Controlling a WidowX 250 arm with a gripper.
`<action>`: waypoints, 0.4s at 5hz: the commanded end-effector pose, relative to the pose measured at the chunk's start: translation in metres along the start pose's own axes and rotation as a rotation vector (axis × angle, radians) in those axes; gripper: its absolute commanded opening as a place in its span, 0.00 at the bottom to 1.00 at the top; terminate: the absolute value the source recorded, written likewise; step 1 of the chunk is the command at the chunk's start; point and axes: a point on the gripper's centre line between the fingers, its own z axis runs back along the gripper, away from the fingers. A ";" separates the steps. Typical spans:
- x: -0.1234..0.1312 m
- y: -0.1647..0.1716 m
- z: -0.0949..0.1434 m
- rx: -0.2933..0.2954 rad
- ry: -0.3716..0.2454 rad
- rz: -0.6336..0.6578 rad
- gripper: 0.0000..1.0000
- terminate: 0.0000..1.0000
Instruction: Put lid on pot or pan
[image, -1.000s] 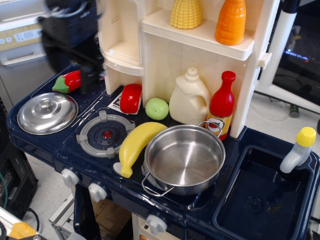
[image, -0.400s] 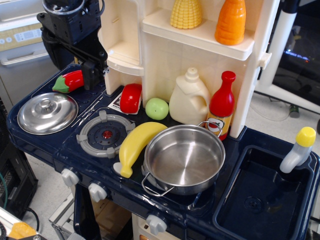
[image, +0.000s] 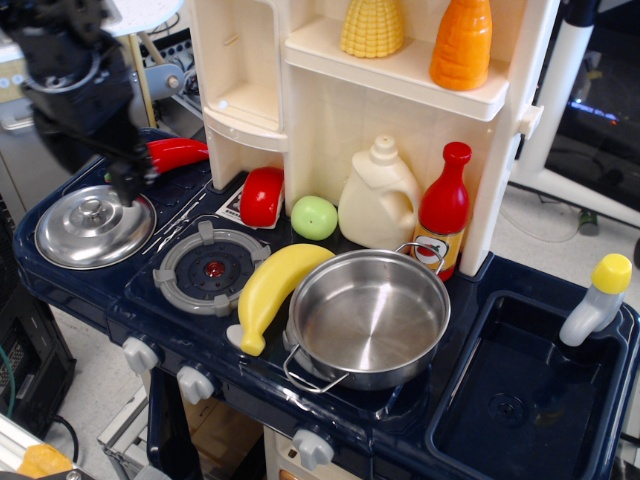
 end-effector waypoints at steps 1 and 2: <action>0.006 0.028 -0.018 -0.033 -0.024 -0.009 1.00 0.00; 0.003 0.031 -0.027 -0.056 -0.021 -0.016 1.00 0.00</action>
